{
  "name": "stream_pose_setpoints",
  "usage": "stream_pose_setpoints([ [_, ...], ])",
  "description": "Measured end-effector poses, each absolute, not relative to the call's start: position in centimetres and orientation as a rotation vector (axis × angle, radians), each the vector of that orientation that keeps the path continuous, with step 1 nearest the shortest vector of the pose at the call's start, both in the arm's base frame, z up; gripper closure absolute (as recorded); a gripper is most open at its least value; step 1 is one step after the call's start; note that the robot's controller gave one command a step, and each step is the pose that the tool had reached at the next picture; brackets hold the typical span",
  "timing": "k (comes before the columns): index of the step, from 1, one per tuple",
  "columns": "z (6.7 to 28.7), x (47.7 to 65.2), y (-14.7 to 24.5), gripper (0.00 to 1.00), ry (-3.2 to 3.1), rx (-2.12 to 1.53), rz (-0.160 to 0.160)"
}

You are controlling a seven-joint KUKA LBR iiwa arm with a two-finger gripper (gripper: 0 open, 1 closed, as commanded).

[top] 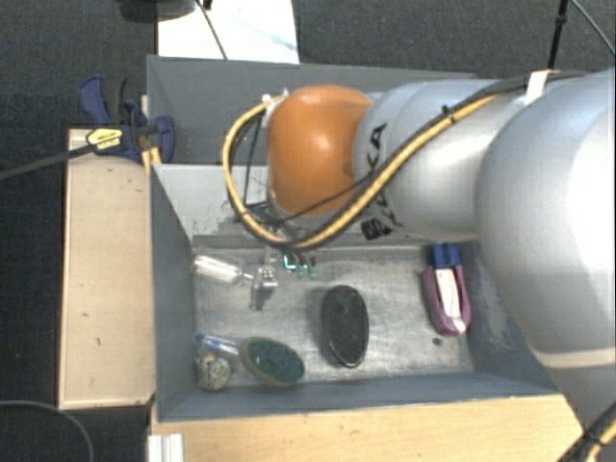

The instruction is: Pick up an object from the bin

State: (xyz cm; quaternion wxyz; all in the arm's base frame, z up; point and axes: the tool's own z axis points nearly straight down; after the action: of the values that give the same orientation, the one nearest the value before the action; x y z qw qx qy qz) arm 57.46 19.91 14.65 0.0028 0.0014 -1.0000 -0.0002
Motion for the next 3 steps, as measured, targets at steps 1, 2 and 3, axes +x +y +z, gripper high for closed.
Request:
stream_pose_setpoints([
  [1, 10.3, 50.5, 15.9, 0.00, -3.166, -0.047, -0.018],
  [2, 9.3, 51.6, 16.4, 0.00, -3.149, 0.354, -0.018],
  [3, 10.7, 50.5, 5.8, 0.00, -3.098, 0.684, 0.003],
])
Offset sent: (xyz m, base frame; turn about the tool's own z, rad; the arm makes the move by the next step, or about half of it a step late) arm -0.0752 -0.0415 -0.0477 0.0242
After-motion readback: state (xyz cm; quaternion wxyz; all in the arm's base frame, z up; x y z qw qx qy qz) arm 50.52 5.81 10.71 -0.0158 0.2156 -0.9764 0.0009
